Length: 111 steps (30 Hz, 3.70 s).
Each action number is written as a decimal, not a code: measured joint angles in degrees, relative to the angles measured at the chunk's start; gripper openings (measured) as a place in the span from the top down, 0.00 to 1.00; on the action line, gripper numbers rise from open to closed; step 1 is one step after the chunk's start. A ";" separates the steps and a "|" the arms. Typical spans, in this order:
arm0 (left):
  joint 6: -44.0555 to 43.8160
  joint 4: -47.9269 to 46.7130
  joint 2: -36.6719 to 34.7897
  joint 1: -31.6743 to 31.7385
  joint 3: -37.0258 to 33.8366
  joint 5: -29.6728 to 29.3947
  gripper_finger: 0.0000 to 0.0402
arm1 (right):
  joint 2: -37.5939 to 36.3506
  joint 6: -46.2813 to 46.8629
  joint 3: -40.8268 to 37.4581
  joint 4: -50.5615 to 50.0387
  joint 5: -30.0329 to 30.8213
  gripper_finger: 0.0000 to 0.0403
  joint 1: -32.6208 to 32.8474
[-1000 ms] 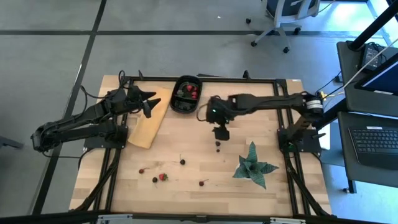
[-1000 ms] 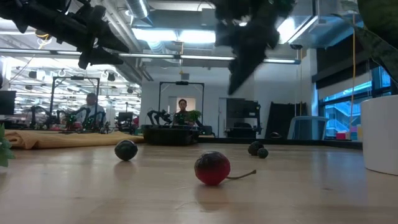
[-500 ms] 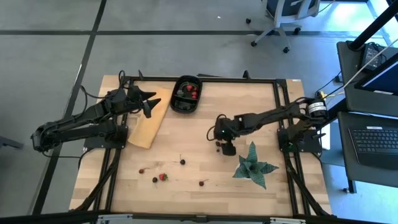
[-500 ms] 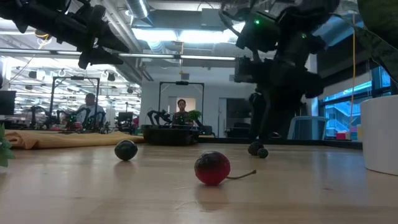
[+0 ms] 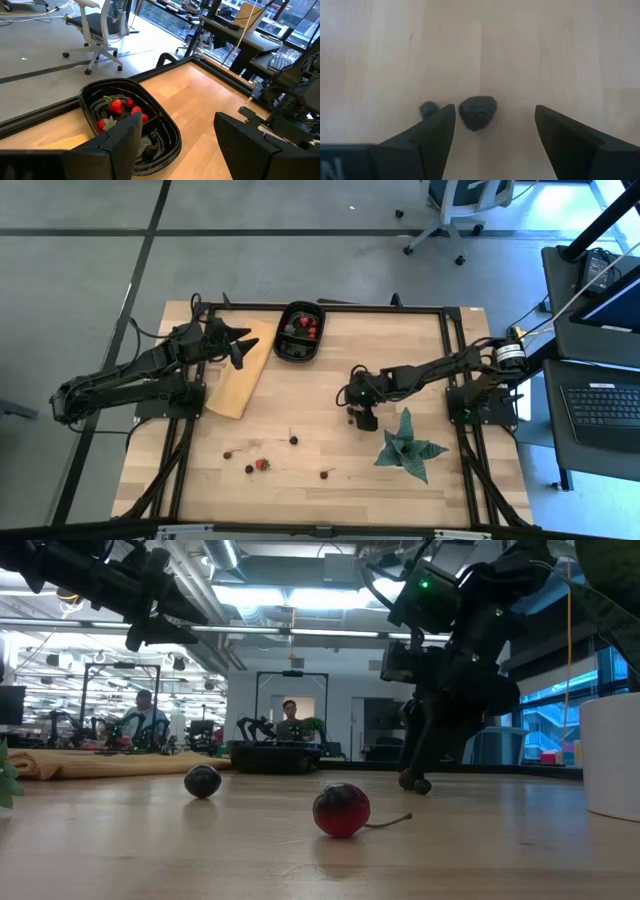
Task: Pick and placing Produce into tupperware
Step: Put the blackberry into the black bin
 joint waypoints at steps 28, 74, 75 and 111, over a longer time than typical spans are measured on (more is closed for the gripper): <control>0.00 -0.02 0.05 -0.01 0.00 -0.02 0.40 | 5.22 -0.02 0.26 1.24 1.44 0.57 0.44; -0.25 -0.22 0.09 -0.04 0.00 -0.02 0.40 | 27.04 -9.37 67.06 -21.16 2.33 0.70 -15.71; -0.26 -0.23 0.09 -0.04 0.00 0.00 0.40 | 28.58 -9.22 68.49 -22.52 2.34 0.70 -15.91; -0.28 -0.44 0.09 -0.28 0.00 0.00 0.40 | 40.39 1.71 72.17 -34.49 1.90 0.65 -19.04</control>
